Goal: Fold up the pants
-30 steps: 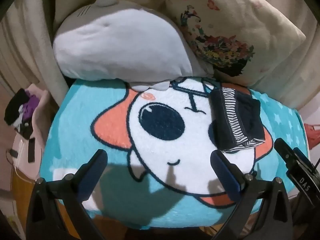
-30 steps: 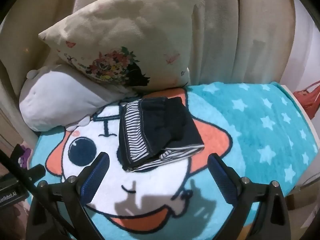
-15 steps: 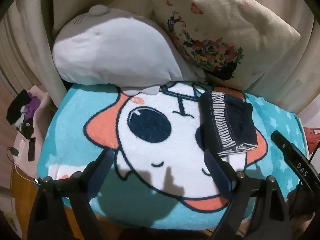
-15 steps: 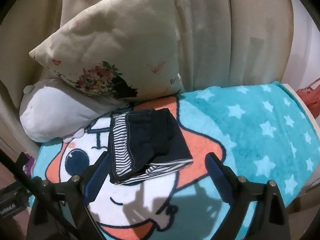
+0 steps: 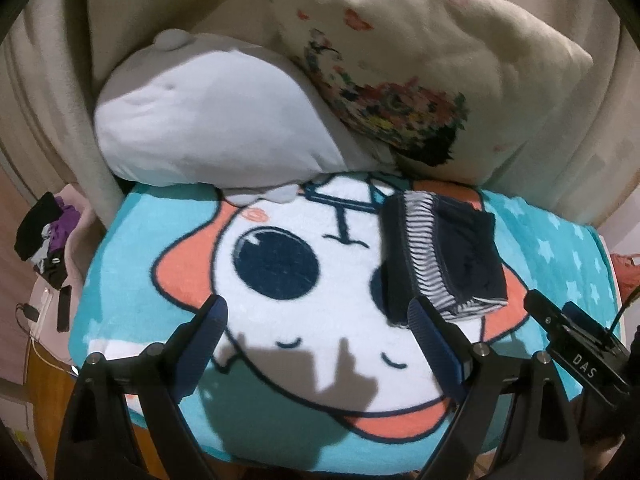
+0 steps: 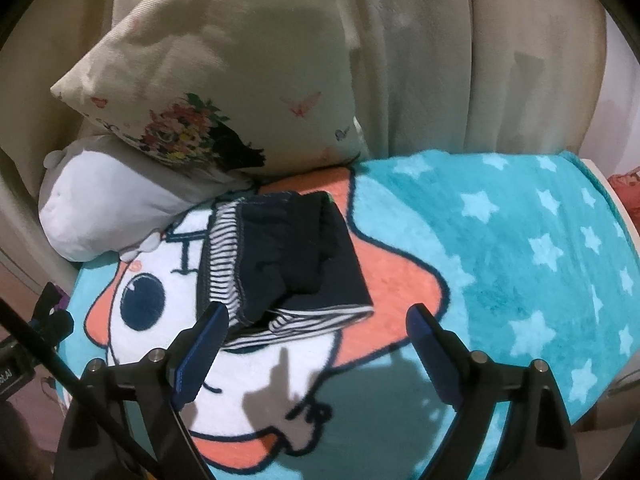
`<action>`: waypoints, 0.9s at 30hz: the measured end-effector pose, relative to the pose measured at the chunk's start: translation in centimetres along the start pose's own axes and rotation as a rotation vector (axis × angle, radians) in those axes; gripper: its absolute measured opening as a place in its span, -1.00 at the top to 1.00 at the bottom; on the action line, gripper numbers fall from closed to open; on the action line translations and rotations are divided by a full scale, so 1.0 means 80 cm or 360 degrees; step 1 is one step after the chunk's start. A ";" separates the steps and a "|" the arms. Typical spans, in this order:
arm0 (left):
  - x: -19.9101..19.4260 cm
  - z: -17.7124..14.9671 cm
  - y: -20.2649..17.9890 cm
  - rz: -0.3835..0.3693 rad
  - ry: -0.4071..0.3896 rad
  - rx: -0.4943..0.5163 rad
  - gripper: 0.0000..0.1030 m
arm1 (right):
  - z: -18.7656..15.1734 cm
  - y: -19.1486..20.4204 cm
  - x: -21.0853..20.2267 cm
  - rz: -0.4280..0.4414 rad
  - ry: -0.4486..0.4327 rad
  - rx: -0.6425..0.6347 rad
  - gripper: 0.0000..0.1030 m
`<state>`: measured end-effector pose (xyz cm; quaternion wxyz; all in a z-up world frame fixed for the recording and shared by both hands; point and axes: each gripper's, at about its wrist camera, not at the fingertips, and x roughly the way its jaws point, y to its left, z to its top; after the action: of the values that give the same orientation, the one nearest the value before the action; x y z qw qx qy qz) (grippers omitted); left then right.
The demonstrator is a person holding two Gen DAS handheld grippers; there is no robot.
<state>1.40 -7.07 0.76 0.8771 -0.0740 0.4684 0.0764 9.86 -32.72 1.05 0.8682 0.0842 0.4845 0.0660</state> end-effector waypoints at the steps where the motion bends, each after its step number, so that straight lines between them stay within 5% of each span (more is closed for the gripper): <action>1: 0.003 -0.001 -0.005 -0.0004 0.0013 0.0006 -0.77 | -0.001 -0.005 0.002 0.0001 0.0009 0.0002 -0.82; 27: 0.028 -0.002 -0.071 0.0076 0.0094 0.0074 -0.77 | 0.010 -0.058 0.028 0.0051 0.0102 -0.0018 -0.82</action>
<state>3.65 -12.51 -0.82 0.8623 -0.0447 0.4973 0.0842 11.84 -36.86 -1.40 0.8516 0.0848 0.5102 0.0855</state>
